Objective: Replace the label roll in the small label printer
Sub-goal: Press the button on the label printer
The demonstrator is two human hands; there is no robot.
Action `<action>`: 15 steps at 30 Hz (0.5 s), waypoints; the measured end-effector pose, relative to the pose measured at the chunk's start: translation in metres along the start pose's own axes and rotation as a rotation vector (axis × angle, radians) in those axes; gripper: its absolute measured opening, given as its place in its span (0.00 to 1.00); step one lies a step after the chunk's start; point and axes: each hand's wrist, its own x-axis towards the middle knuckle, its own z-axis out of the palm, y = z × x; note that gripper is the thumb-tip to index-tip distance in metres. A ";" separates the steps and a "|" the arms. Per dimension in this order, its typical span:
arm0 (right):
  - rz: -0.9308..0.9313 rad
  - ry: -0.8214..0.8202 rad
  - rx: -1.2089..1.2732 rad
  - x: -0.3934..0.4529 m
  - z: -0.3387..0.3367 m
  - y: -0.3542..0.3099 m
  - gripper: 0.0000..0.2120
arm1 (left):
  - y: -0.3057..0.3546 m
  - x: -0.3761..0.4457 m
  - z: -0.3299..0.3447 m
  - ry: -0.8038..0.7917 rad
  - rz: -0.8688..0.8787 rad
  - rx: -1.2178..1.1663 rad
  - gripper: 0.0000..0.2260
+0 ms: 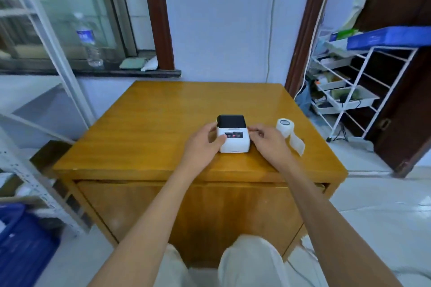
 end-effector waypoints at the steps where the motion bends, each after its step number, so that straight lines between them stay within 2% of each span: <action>1: 0.003 -0.006 0.022 0.001 0.000 0.001 0.16 | -0.001 0.000 -0.001 -0.007 -0.009 -0.008 0.24; 6: 0.032 0.011 0.123 0.006 0.000 0.008 0.14 | -0.006 0.004 -0.001 -0.001 -0.005 -0.078 0.23; 11: 0.056 0.028 0.156 0.009 0.001 0.011 0.05 | -0.010 0.005 -0.001 0.018 -0.019 -0.114 0.20; 15: 0.093 0.038 0.159 0.010 0.001 0.012 0.06 | -0.012 0.004 -0.002 0.027 -0.010 -0.144 0.19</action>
